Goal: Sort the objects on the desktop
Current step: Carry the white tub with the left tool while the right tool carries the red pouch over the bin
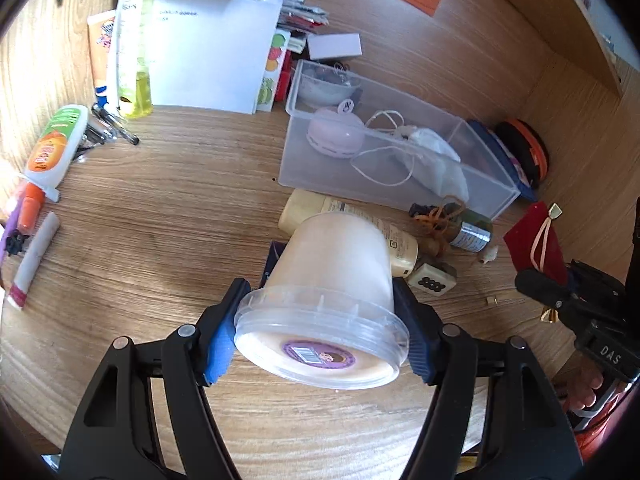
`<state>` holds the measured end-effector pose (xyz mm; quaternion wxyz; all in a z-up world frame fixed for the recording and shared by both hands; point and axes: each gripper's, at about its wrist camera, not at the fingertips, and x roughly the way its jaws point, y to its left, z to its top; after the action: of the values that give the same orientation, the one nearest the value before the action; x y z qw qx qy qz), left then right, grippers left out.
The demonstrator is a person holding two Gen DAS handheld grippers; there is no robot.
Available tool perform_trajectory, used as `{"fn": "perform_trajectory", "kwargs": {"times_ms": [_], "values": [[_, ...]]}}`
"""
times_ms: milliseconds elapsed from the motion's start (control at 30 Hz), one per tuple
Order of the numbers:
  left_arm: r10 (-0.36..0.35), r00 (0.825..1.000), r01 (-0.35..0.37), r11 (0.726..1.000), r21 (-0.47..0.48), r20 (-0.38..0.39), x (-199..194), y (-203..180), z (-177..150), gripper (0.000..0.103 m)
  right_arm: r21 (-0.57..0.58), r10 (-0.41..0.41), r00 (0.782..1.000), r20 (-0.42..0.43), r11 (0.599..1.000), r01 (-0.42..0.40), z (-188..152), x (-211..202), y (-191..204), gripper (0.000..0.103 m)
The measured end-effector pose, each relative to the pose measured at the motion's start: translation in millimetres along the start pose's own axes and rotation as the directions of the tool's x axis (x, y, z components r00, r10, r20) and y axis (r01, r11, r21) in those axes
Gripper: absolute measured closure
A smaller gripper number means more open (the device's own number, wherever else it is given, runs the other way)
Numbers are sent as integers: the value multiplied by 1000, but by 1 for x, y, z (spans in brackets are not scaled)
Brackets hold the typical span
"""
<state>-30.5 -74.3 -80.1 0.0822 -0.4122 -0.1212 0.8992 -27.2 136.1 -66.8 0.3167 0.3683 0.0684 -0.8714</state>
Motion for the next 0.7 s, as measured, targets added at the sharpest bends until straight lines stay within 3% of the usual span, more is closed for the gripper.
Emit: {"fn": "perform_trajectory", "kwargs": {"times_ms": [133, 533, 700], "values": [[35, 999, -35, 999, 7, 42, -16, -3, 6, 34, 18, 11, 1000, 24, 1000, -11, 4, -10, -9, 78], [2, 989, -5, 1000, 22, 149, -53, -18, 46, 34, 32, -4, 993, 117, 999, 0, 36, -38, -33, 78], [-40, 987, 34, 999, 41, 154, -57, -26, 72, 34, 45, -1, 986, 165, 999, -7, 58, -46, -47, 78]]}}
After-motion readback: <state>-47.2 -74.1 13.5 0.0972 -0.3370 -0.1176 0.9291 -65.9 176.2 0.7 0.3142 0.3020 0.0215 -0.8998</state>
